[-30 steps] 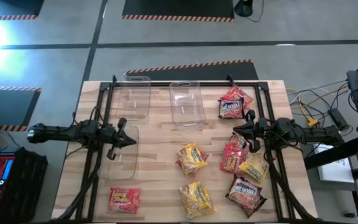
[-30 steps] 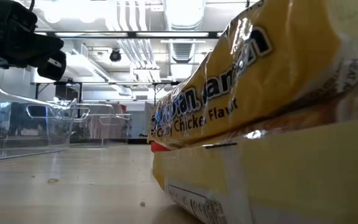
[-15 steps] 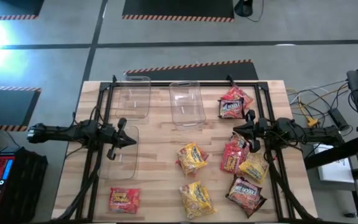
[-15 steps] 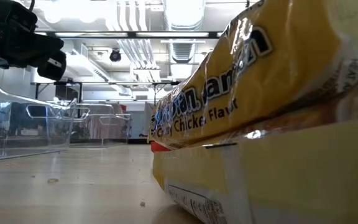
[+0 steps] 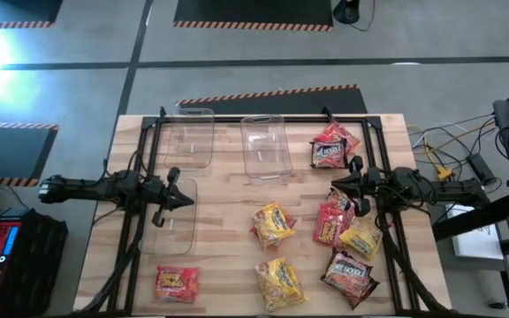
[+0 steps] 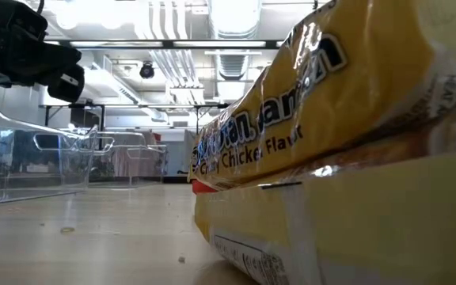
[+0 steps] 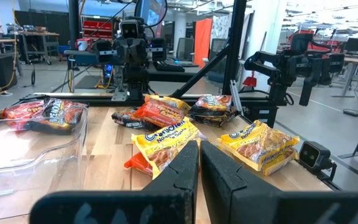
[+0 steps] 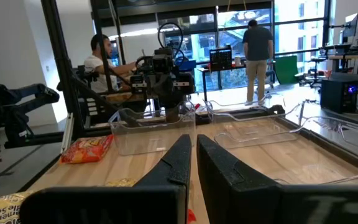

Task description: Sort Maruchan noodles

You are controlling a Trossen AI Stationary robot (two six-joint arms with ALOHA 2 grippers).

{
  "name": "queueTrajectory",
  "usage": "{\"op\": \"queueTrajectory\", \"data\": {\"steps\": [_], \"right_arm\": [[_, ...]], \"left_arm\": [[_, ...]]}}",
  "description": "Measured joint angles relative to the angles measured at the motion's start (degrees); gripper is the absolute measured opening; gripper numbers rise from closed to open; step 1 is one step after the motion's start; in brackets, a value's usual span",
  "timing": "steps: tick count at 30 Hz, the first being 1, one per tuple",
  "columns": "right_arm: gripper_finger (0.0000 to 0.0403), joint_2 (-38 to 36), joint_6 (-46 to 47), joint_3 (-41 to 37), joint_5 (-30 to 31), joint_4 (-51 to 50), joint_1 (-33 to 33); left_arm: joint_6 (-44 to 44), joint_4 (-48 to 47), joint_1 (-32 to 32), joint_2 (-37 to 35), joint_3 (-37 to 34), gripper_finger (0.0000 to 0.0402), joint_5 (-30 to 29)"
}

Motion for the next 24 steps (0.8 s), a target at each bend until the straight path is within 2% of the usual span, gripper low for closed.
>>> {"op": "queueTrajectory", "data": {"steps": [18,22,24], "right_arm": [[0.0018,0.0,0.0,0.0,0.0,0.0,0.0],[0.0018,0.0,0.0,0.0,0.02,-0.01,-0.01],[0.0018,0.0,0.0,0.0,0.02,0.0,0.0]], "left_arm": [[3.43,1.82,0.01,-0.07,0.0,0.0,-0.59],[3.99,1.74,0.01,0.4,0.0,0.0,-3.87],[7.59,2.36,0.01,0.93,0.0,0.0,-5.49]]}}
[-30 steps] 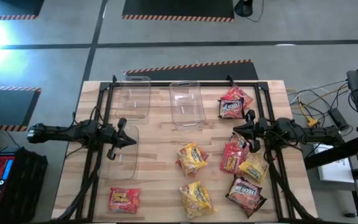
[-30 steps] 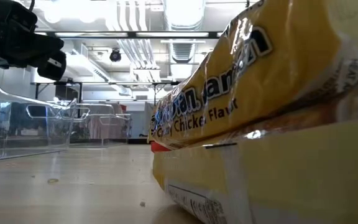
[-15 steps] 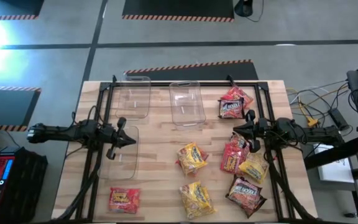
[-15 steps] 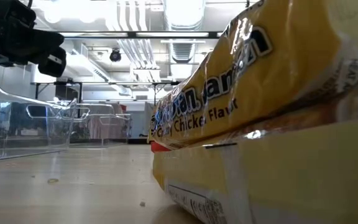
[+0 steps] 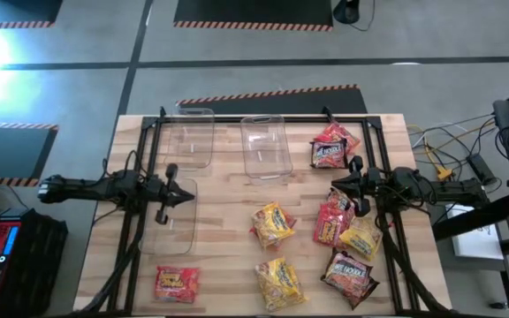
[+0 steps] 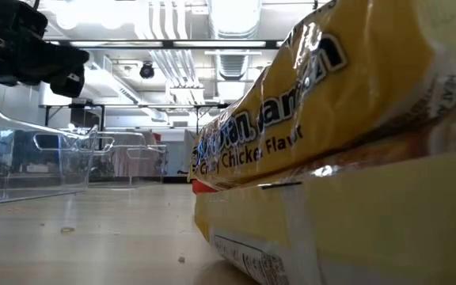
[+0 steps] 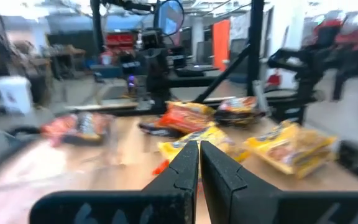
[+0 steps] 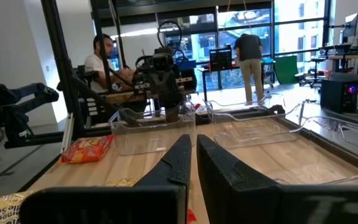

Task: Sort Maruchan noodles
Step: Put the yellow noodle pack into the top left transparent bin

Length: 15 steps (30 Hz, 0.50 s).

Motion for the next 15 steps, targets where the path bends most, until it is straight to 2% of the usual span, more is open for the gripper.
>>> {"op": "queueTrajectory", "data": {"steps": [2,7,15], "right_arm": [[0.0018,0.0,0.0,0.0,0.0,-0.01,0.0],[0.0018,0.0,0.0,0.01,-0.01,-0.02,0.0],[0.0018,0.0,0.0,0.0,0.0,-0.02,-0.02]], "left_arm": [[4.93,1.67,0.0,0.78,0.0,0.0,-0.46],[10.58,2.18,-0.09,3.02,0.0,0.0,0.0],[3.9,4.17,-0.07,4.74,0.0,0.0,-2.01]]}}
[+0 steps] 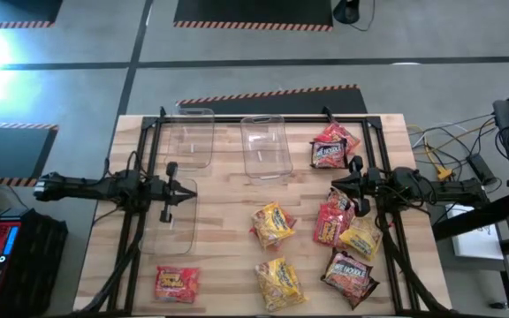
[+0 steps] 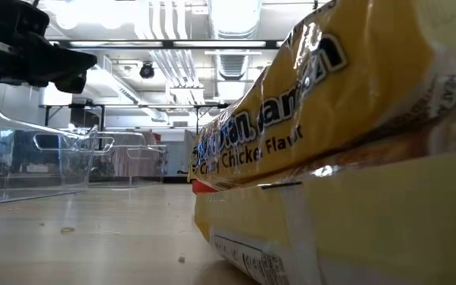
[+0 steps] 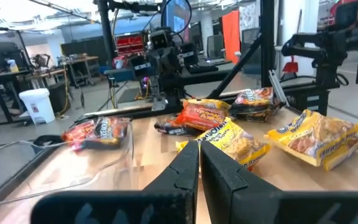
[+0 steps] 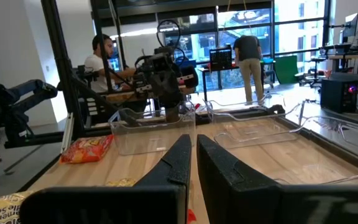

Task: Sort Maruchan noodles
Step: Put the yellow noodle pack into the top left transparent bin

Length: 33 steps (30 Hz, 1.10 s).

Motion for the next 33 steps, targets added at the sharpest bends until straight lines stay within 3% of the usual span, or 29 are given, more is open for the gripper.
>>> {"op": "queueTrajectory", "data": {"steps": [8,16,22,33], "right_arm": [[0.0018,0.0,0.0,0.01,0.0,-0.02,0.01],[0.0018,0.0,0.0,0.02,-0.01,-0.02,0.02],[0.0018,0.0,0.0,0.0,0.0,-0.04,0.01],[0.0018,0.0,0.0,0.0,-0.01,-0.03,0.01]], "left_arm": [[-1.83,3.02,-0.04,0.1,0.0,0.0,0.07],[-10.92,6.03,-0.04,0.19,0.0,0.0,0.07],[-11.73,11.43,-0.04,0.11,0.0,0.0,0.13],[-13.03,10.78,-0.04,0.05,0.0,0.0,-1.92]]}}
